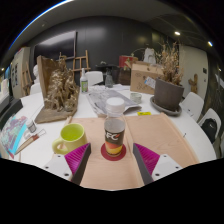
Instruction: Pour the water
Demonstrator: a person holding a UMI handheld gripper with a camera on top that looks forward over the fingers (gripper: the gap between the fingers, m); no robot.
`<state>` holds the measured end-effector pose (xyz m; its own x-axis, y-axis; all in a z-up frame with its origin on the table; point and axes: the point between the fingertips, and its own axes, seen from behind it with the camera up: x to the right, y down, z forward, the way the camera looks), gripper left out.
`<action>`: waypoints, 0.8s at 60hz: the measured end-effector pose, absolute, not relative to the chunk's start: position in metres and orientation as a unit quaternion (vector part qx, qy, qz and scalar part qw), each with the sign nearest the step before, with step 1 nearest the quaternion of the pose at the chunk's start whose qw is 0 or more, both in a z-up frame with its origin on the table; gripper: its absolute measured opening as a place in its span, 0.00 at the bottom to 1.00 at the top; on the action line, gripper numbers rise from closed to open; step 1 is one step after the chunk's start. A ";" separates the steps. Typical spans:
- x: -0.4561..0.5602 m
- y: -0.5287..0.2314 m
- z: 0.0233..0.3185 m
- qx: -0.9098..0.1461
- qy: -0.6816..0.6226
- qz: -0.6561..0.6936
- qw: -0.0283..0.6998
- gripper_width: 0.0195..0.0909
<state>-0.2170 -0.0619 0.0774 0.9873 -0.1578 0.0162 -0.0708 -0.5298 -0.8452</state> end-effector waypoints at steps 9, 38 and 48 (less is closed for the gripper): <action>-0.250 -0.135 0.117 -0.883 0.071 -0.049 0.461 0.93; -0.356 -0.304 0.205 -0.872 0.052 -0.091 0.478 0.93; -0.367 -0.319 0.211 -0.869 0.060 -0.088 0.483 0.93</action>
<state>-0.3667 -0.3188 0.2108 0.9773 -0.1898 0.0938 -0.0204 -0.5253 -0.8507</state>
